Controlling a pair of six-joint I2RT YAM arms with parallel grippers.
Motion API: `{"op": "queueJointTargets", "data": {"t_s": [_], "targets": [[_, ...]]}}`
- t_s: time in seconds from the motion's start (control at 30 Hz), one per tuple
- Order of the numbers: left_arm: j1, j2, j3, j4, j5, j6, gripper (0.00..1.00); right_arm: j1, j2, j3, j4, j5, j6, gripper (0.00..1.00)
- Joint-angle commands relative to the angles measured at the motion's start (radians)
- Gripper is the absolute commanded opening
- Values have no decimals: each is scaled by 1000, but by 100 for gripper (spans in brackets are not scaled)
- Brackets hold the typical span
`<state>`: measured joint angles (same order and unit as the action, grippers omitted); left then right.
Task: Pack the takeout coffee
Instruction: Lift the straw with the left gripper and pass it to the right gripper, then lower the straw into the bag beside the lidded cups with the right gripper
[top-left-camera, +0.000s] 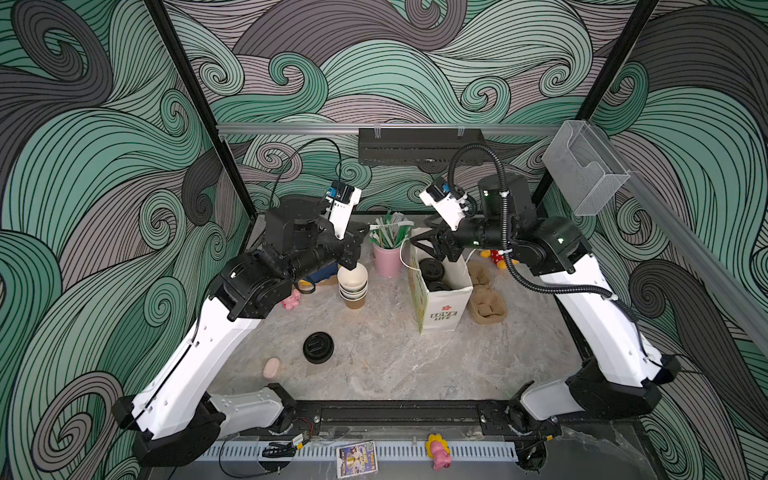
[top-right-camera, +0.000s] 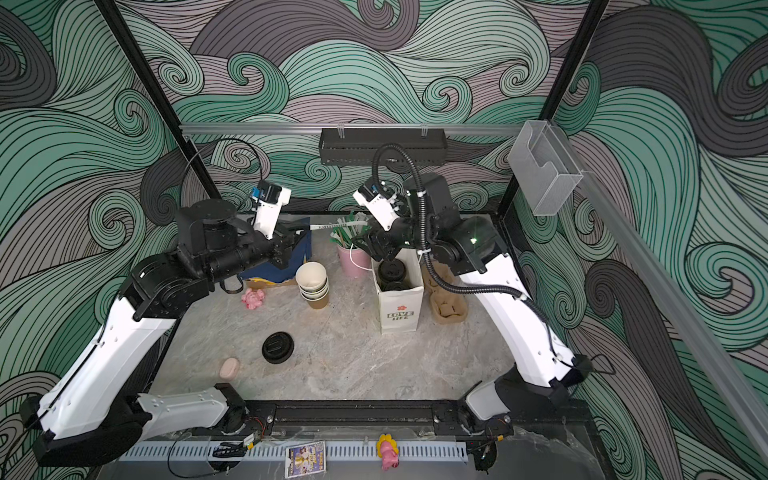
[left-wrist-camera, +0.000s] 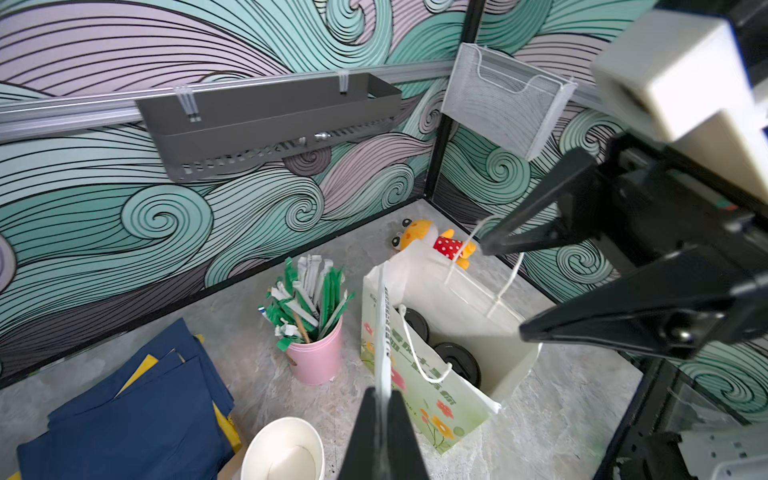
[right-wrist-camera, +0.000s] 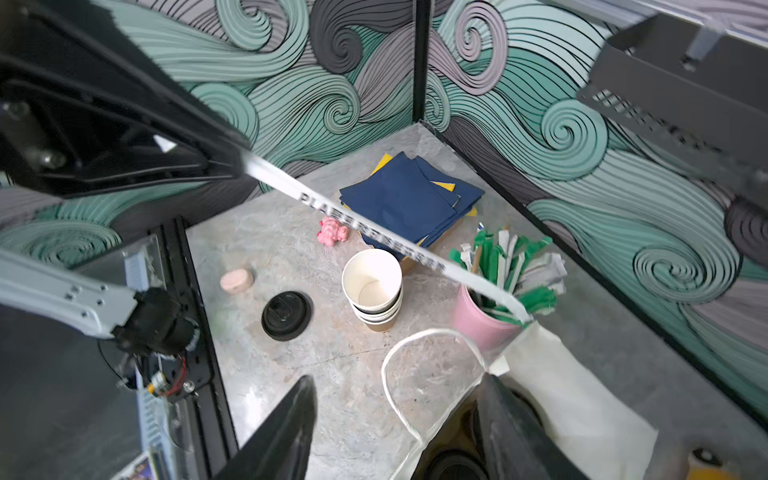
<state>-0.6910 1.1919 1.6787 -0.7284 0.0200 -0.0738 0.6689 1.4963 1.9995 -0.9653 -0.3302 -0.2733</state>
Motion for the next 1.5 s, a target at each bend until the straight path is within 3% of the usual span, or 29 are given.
{"op": "queueJointTargets", "data": {"t_s": [0.0, 0.13, 0.37, 0.57, 1.23, 1.27, 1.4, 1.47], "targets": [[-9, -13, -36, 106, 111, 56, 0, 49, 21, 28, 2, -15, -267, 62], [-7, -18, -54, 115, 150, 72, 0, 88, 39, 34, 5, 51, -354, 57], [-10, -25, -63, 107, 192, 99, 0, 95, 5, -49, 89, 108, -389, 51], [-10, -35, -82, 118, 219, 115, 0, 113, 16, -60, 104, 136, -422, 40], [-10, -38, -94, 151, 259, 122, 0, 135, -20, -95, 102, 142, -402, 8], [-10, -39, -94, 164, 259, 118, 8, 135, -26, -98, 101, 139, -394, 7], [-10, -49, -102, 235, 248, 85, 57, 135, -61, -134, 108, 156, -329, 7], [-10, -57, -113, 283, 222, 57, 67, 135, -91, -173, 141, 194, -248, 7]]}}
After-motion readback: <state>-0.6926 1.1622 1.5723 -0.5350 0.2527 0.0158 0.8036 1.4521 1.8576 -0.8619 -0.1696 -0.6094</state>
